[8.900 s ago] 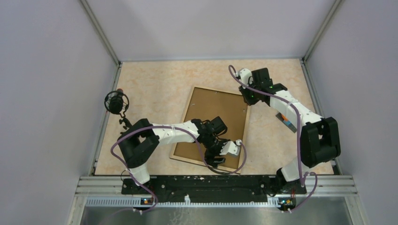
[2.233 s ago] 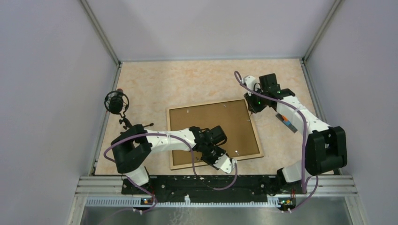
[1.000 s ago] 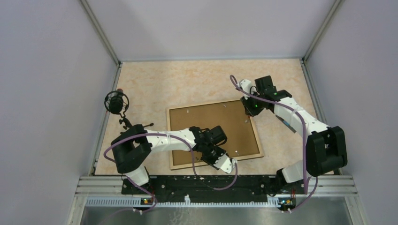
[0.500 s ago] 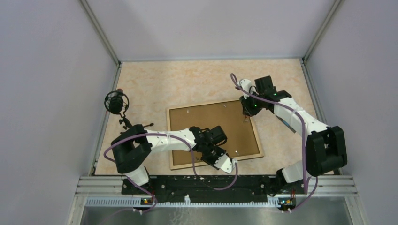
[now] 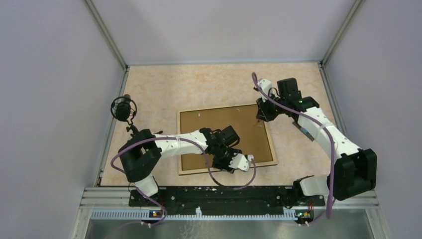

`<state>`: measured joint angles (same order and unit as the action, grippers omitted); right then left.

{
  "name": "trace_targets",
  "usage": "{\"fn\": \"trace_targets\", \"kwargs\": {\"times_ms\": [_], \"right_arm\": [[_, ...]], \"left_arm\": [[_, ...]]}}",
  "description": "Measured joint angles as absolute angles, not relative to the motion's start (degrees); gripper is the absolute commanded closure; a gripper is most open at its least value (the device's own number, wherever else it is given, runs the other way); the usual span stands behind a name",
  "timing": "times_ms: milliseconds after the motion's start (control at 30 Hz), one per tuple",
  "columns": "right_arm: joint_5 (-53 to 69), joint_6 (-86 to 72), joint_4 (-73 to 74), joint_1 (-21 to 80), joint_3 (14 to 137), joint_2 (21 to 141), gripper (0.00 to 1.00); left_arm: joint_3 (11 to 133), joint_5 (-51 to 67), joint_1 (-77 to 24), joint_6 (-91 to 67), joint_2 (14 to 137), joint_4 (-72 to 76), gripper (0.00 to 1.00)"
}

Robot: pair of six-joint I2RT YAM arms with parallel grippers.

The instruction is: Take the photo out of the frame

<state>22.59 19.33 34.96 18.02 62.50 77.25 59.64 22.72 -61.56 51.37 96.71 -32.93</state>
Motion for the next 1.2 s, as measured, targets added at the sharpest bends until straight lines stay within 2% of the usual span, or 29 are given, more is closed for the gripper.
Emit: {"fn": "trace_targets", "kwargs": {"times_ms": [167, 233, 267, 300, 367, 600, 800, 1000, 1200], "right_arm": [[26.0, 17.3, 35.9, 15.5, 65.0, 75.4, 1.0], [27.3, 16.6, 36.6, 14.4, 66.6, 75.0, 1.0], [27.9, 16.2, 37.0, 14.1, 67.5, 74.9, 1.0], [28.5, 15.7, 37.5, 13.9, 68.4, 74.8, 1.0], [30.0, 15.1, 38.2, 13.7, 70.3, 74.6, 1.0], [36.1, 13.8, 41.3, 13.7, 73.6, 73.9, 1.0], [44.4, 13.9, 44.3, 14.1, 73.6, 73.9, 1.0], [50.1, 13.8, 45.3, 17.3, 73.5, 74.0, 1.0], [54.2, 13.3, 45.5, 18.4, 73.5, 75.5, 1.0]], "left_arm": [[64.3, 19.9, -58.8, 46.1, 96.5, -34.6, 0.28], [66.8, 19.4, -57.5, 43.4, 95.7, -35.0, 0.17], [68.0, 19.3, -56.9, 42.1, 94.8, -35.0, 0.06], [69.1, 19.4, -56.0, 40.6, 93.6, -35.0, 0.02], [70.5, 19.6, -54.1, 38.5, 91.0, -34.9, 0.01], [69.6, 16.0, -46.2, 27.8, 77.4, -29.0, 0.01], [69.3, 16.8, -46.5, 24.8, 71.6, -27.7, 0.01], [70.0, 21.8, -47.0, 23.8, 75.8, -28.6, 0.13], [73.0, 25.4, -49.0, 22.0, 81.1, -28.1, 0.29]]}}
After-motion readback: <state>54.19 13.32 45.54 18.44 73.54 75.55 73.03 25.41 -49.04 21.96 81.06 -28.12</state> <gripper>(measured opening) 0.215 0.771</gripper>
